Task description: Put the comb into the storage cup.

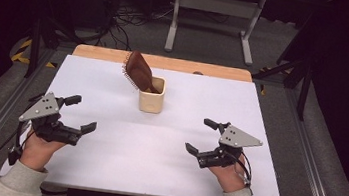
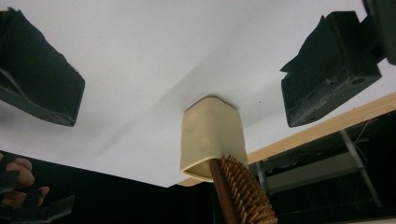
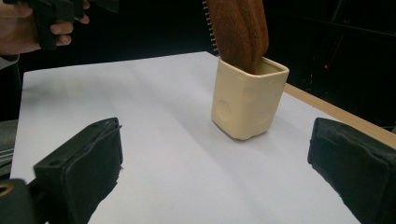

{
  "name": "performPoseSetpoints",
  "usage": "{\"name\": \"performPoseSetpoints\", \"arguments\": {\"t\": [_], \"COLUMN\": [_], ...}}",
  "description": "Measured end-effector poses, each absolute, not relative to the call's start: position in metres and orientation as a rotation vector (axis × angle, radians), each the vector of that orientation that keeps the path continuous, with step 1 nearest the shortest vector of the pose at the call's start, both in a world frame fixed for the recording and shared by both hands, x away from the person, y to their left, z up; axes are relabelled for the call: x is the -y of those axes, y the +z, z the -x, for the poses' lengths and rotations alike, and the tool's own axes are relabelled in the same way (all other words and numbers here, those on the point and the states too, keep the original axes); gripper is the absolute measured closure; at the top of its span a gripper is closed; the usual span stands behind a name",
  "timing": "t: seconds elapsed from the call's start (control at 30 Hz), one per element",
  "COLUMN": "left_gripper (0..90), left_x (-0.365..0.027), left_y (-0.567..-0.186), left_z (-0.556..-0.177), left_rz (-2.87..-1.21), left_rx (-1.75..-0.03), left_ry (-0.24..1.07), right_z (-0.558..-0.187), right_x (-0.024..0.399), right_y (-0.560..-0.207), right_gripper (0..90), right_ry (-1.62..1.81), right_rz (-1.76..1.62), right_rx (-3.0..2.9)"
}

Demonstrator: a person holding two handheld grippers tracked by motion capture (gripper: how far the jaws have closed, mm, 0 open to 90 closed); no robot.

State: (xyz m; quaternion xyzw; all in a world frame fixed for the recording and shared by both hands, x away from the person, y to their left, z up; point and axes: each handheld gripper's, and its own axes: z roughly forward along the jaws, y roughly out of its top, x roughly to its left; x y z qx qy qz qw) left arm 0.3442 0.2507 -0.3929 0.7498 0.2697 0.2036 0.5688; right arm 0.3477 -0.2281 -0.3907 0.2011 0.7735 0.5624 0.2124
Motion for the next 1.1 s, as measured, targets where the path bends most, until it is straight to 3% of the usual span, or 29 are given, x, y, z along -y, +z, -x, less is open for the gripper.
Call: {"name": "performPoseSetpoints", "arguments": {"t": [0.6,1.1], "left_gripper": [0.7,0.5], "left_x": [-0.27,-0.263], "left_y": [-0.444,-0.471], "left_z": [-0.336,-0.335], "left_rz": [-1.738,-1.782], "left_rx": [-0.687,-0.707], "left_ry": [0.481,0.462], "right_z": [-0.342,-0.34], "right_x": [0.237,0.236], "right_y": [-0.408,-0.428], "right_gripper": [3.5,3.5], "right_ry": [1.542,1.52], "right_rz": [-0.596,-0.619], "right_rx": [-2.159,-2.194]}}
